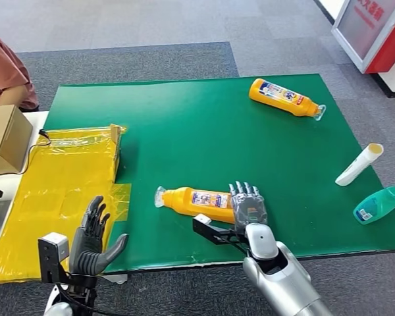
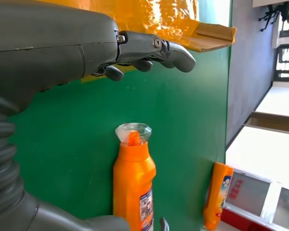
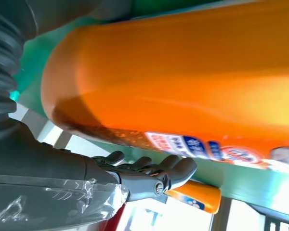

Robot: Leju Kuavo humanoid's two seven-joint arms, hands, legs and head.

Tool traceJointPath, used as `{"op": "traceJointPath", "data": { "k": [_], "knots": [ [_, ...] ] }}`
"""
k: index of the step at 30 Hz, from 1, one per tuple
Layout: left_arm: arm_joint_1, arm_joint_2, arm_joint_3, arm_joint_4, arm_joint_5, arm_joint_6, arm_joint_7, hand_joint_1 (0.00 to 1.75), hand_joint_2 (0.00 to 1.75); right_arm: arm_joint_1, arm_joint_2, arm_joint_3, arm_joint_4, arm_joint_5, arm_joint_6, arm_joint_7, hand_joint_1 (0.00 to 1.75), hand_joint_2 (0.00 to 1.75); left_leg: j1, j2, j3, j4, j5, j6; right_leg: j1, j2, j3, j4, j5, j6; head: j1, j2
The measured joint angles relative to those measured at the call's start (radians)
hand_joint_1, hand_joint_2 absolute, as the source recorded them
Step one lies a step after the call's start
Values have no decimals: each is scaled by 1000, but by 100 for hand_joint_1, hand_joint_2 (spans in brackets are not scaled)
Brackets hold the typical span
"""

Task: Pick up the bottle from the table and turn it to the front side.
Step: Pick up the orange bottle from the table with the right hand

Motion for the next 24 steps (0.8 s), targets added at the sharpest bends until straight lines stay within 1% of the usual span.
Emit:
{"op": "traceJointPath", "data": {
  "k": [7,11,12,17,24],
  "knots": [
    [-15,4,-27,39,13,4,7,0,175,-93,43,14,158,-1,-22,1,0,175,0,0,3,0,0,0,0,0,3,0,2,0,0,0],
    [-17,9,-41,53,17,7,12,0,175,-124,61,17,226,5,-28,6,172,175,0,1,6,0,1,-1,0,1,4,0,2,-1,0,0],
    [-17,10,-43,56,17,7,12,0,175,-129,64,19,241,7,-29,7,175,175,0,1,6,0,1,-1,0,1,5,0,2,-1,0,0],
    [-18,15,-57,68,18,9,13,0,175,-146,73,23,290,15,-36,9,175,175,0,1,7,0,3,0,0,1,6,0,4,0,0,0],
    [-18,23,-61,73,22,15,15,0,175,-157,79,23,309,15,-40,-3,175,175,0,1,8,0,3,0,0,1,7,0,4,0,0,0]
  ]
}}
